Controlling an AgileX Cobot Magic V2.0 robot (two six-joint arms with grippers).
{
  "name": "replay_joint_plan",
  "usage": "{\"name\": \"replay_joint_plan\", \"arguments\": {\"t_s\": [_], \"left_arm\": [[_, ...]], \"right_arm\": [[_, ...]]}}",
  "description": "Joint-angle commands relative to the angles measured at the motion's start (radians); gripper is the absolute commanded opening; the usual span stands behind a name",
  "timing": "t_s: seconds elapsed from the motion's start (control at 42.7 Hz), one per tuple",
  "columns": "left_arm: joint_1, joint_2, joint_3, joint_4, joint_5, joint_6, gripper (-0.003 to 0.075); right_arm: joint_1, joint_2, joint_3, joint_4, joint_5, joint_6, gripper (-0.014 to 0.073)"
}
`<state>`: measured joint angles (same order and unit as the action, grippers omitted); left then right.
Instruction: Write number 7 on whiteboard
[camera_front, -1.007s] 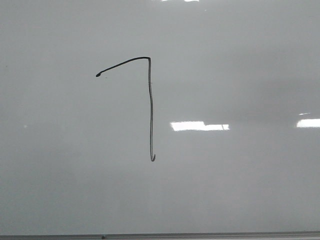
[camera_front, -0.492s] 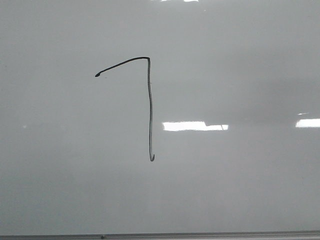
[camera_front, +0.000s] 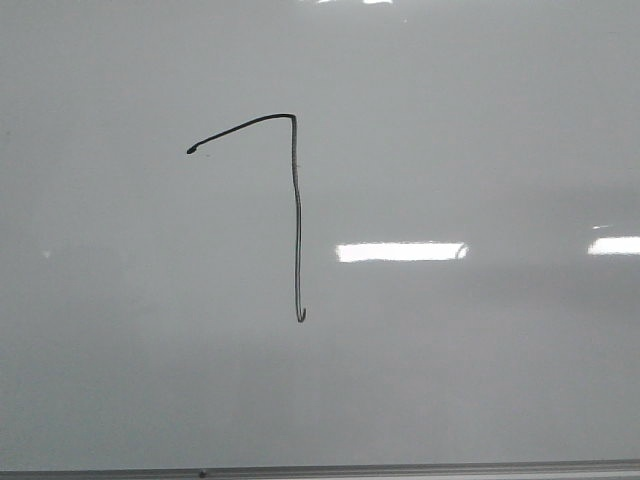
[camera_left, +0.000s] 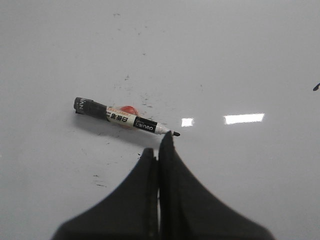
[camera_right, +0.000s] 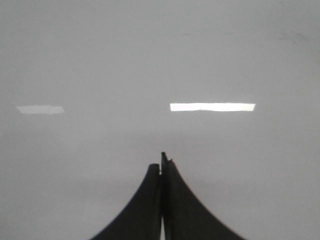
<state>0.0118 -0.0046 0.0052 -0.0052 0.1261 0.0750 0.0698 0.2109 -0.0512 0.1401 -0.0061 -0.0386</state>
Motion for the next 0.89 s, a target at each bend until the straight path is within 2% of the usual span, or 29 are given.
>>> {"name": "replay_joint_plan", "arguments": {"t_s": [0.0, 0.117, 0.351, 0.867], "left_arm": [[-0.003, -0.014, 0.005, -0.01, -0.089, -0.009, -0.002], [-0.003, -0.014, 0.005, -0.01, -0.089, -0.009, -0.002], [-0.003, -0.014, 0.005, -0.01, -0.089, -0.009, -0.002], [-0.003, -0.014, 0.005, -0.01, -0.089, -0.009, -0.002]], "right_arm": [[-0.05, -0.047, 0.027, -0.025, -0.089, 0.028, -0.0059], [-0.087, -0.11, 0.075, -0.025, -0.032, 0.028, -0.0059], [-0.09, -0.244, 0.074, -0.037, 0.149, 0.028, -0.0059], [-0.09, -0.235, 0.074, -0.037, 0.159, 0.028, -0.0059]]}}
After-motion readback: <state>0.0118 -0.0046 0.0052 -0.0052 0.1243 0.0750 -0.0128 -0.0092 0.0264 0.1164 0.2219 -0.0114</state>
